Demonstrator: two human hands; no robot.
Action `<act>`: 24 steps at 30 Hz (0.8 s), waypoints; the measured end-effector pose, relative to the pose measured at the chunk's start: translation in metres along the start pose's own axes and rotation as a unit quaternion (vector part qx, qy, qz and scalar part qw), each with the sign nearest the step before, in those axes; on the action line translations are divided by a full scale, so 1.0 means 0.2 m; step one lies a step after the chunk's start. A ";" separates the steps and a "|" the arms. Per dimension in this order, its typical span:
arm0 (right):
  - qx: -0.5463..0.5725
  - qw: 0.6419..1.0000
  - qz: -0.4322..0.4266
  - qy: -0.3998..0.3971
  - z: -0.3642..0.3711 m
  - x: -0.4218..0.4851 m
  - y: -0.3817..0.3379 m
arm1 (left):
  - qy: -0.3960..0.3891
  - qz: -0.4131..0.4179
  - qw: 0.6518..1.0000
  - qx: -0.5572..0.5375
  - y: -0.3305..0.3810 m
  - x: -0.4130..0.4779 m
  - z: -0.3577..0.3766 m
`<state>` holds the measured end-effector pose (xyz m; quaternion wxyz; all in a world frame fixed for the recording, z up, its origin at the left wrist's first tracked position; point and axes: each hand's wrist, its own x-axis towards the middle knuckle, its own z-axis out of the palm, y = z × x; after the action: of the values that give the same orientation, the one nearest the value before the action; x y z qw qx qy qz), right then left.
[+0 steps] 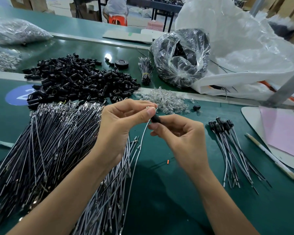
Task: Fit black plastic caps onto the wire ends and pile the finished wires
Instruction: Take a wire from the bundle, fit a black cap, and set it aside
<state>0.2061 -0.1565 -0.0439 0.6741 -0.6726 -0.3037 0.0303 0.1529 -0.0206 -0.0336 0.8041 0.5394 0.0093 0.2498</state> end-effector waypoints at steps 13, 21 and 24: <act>0.025 0.999 0.014 -0.015 -0.01 0.01 0.01 | -0.025 -0.006 1.000 0.008 0.00 -0.02 0.02; 0.035 0.999 0.008 0.011 -0.03 0.02 0.02 | -0.057 -0.042 0.996 0.052 -0.05 -0.02 0.05; 0.049 0.999 0.018 0.007 -0.03 0.02 0.02 | -0.046 -0.032 0.997 0.061 -0.05 -0.02 0.04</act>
<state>0.2135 -0.1587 -0.0459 0.7078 -0.6441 -0.2852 0.0525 0.1562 -0.0329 -0.0402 0.7769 0.5978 0.0049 0.1976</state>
